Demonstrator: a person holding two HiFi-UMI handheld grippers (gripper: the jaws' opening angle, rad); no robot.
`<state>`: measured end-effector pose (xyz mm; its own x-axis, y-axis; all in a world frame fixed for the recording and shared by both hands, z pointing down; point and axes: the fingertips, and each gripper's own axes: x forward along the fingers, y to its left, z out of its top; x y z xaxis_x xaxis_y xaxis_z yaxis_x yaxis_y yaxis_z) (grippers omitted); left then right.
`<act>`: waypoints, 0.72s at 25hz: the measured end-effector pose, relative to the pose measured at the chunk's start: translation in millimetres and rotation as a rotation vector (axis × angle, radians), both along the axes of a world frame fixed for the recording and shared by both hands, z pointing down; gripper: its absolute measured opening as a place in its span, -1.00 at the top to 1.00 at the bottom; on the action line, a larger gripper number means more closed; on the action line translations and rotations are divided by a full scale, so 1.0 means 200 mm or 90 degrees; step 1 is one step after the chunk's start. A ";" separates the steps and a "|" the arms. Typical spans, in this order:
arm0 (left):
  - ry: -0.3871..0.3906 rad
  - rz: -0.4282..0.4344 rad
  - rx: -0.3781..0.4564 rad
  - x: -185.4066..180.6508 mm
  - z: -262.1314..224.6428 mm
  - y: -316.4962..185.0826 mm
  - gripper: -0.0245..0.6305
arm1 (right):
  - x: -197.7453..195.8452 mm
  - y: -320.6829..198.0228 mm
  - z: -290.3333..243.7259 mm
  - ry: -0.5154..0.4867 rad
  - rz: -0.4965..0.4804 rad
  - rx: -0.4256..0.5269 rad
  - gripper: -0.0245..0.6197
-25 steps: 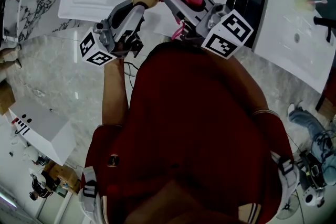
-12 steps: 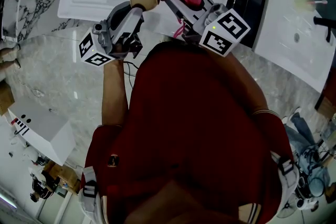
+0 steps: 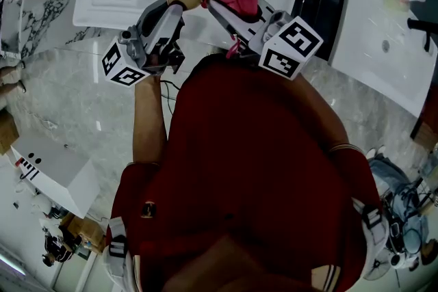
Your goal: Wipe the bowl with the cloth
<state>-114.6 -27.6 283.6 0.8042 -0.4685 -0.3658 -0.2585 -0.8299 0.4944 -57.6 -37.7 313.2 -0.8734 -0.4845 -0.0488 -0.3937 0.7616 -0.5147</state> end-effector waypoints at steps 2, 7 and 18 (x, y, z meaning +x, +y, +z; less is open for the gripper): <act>-0.025 0.002 0.000 0.01 0.03 -0.01 0.85 | 0.00 0.00 -0.01 0.000 -0.001 0.006 0.84; -0.064 0.028 0.010 0.04 0.05 0.01 0.85 | 0.03 -0.01 -0.05 -0.003 0.015 0.021 0.84; -0.088 0.075 0.025 0.07 0.05 0.04 0.85 | 0.09 -0.06 0.01 0.040 0.059 0.027 0.84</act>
<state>-99.7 -20.5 293.4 0.8965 -0.3554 -0.2645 -0.2212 -0.8764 0.4278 -40.0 -49.5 314.5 -0.8269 -0.5621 -0.0171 -0.4942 0.7407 -0.4552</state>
